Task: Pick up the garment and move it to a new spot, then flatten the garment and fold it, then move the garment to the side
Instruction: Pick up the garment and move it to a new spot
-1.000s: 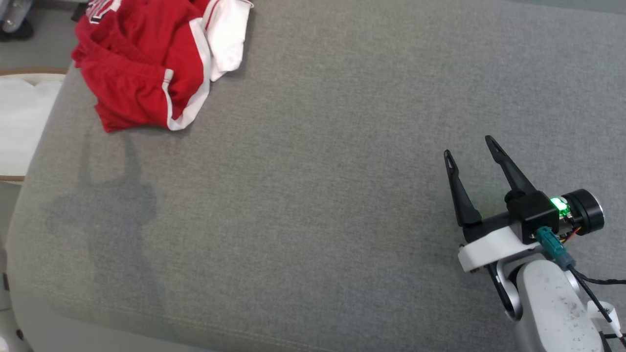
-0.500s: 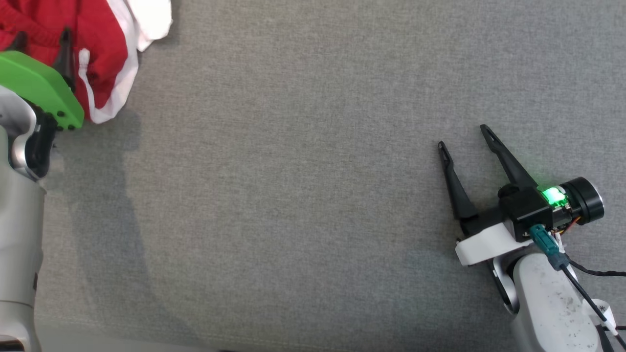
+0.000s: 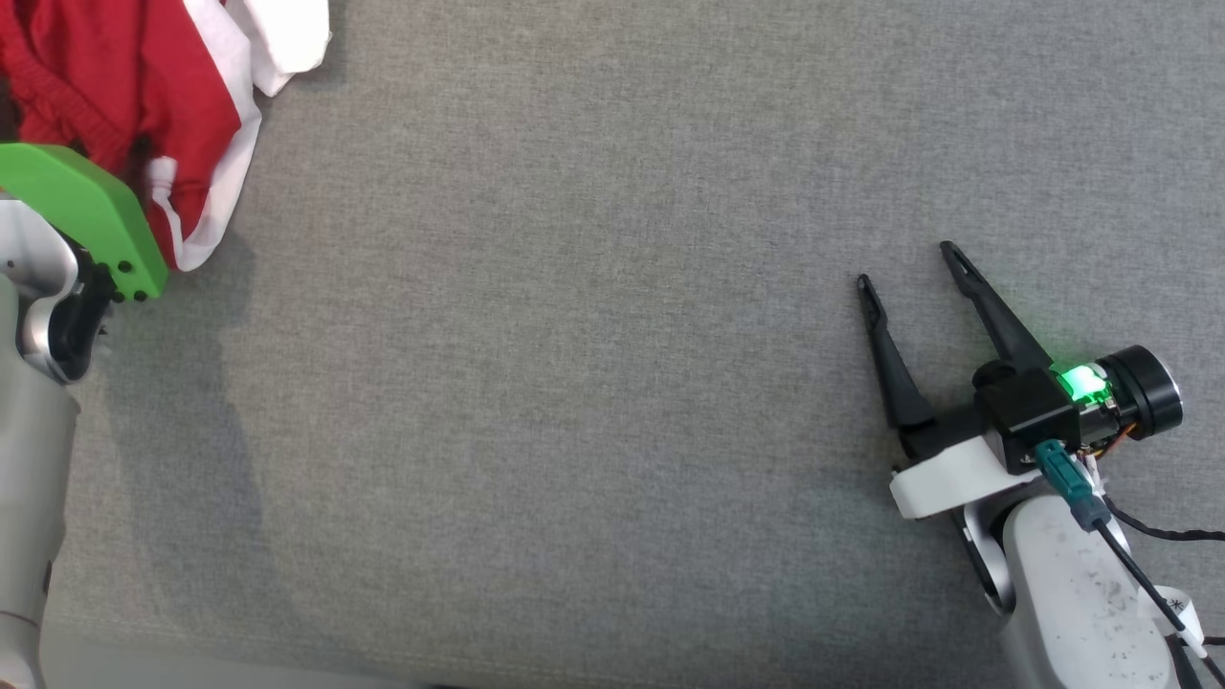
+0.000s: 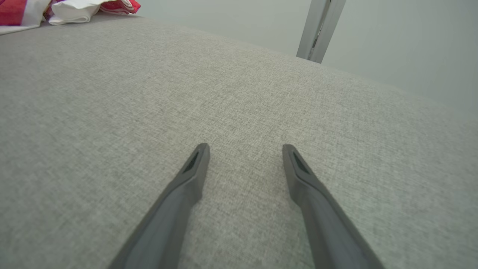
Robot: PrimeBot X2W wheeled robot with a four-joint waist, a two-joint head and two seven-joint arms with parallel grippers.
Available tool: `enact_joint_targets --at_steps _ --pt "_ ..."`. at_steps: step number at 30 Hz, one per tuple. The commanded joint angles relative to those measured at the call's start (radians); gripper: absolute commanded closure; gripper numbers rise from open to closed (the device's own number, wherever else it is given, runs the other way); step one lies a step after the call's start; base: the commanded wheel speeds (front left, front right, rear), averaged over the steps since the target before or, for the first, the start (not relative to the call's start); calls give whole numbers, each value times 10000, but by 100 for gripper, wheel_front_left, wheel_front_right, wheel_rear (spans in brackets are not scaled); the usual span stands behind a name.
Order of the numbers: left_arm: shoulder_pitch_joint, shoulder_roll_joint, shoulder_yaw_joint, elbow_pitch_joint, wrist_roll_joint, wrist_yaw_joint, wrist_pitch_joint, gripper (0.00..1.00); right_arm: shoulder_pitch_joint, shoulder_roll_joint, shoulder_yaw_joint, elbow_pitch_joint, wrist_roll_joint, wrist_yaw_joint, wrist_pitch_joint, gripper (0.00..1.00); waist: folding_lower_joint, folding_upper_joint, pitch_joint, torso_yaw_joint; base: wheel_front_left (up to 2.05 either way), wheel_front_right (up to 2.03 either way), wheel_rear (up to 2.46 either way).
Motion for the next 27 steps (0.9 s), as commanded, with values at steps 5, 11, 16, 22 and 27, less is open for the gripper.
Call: enact_joint_targets --at_steps 5,11,16,22,27 --pt "321 116 149 380 -13 411 -535 100 230 -50 50 291 62 -10 10 0 0 0 -100 -60 0 0 0" --pt "425 187 269 544 -70 443 -1279 100 326 -52 26 343 158 -10 8 0 0 0 -453 -55 0 0 0" --pt "417 338 323 377 -108 316 -1715 100 443 -50 96 455 426 -10 5 0 0 0 -1053 -78 0 0 0" --pt "501 686 181 -227 58 222 -1944 100 739 -50 203 595 844 -10 5 0 0 0 -2122 -265 0 0 0" --pt "671 892 -5 -1218 75 158 -1672 100 1029 -47 278 715 1298 -10 5 0 0 0 -3121 -645 0 0 0"
